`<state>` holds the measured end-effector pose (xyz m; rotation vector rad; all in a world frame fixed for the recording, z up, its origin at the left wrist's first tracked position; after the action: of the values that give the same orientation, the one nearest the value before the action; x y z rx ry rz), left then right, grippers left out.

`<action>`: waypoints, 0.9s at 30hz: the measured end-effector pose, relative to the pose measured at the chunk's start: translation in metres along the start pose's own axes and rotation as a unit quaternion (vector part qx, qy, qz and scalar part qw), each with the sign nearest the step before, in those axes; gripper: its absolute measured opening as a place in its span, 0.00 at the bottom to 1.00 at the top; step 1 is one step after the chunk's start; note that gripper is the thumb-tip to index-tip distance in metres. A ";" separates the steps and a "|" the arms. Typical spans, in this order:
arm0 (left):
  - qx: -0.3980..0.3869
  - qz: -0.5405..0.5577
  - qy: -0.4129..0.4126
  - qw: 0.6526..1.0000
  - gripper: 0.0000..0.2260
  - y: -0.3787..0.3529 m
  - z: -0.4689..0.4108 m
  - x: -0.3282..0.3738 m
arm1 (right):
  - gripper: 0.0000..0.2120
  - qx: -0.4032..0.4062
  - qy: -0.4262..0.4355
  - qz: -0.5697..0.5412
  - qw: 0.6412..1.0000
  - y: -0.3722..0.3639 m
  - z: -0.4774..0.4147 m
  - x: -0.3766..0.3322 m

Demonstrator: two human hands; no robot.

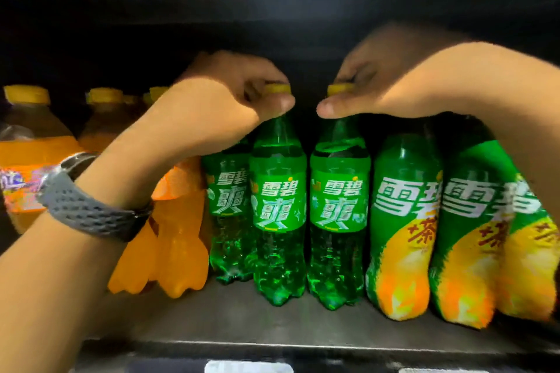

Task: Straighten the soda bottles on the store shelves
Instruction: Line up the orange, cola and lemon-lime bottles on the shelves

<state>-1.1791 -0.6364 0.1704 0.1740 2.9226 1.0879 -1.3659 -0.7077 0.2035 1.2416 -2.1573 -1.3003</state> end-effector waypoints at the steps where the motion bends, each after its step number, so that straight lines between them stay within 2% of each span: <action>1: 0.008 0.001 -0.004 1.000 0.13 0.000 0.000 0.000 | 0.21 0.006 -0.004 0.000 1.000 0.000 0.001 -0.001; 7: 0.033 0.000 -0.008 0.999 0.10 -0.002 0.001 0.001 | 0.23 0.034 -0.019 -0.038 0.999 0.002 0.011 -0.004; 14: 0.065 -0.007 0.002 0.998 0.13 -0.004 0.006 0.006 | 0.26 0.034 -0.027 -0.089 0.995 0.000 0.015 -0.004; 18: 0.073 0.002 0.001 0.997 0.10 -0.004 0.008 0.007 | 0.25 0.046 -0.022 -0.119 0.992 -0.001 0.018 -0.002; 22: 0.064 0.019 0.001 0.998 0.13 -0.005 0.009 0.007 | 0.22 0.056 -0.020 -0.142 0.988 -0.002 0.020 0.000; 27: 0.018 -0.012 0.002 1.000 0.13 -0.005 0.004 0.004 | 0.20 0.024 -0.030 -0.137 0.990 0.000 0.022 -0.006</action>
<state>-1.1834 -0.6374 0.1640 0.1375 2.9414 1.0333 -1.3765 -0.6905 0.1929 1.5847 -2.1261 -1.4135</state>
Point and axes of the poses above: each hand's wrist, its own z-axis away from the middle knuckle, its own y-axis out of the back of the hand, x = y × z, the point moved 2 cm from there along -z, towards the middle knuckle, and after that the axes turned 14 degrees about -z, right-handed, at the moved point
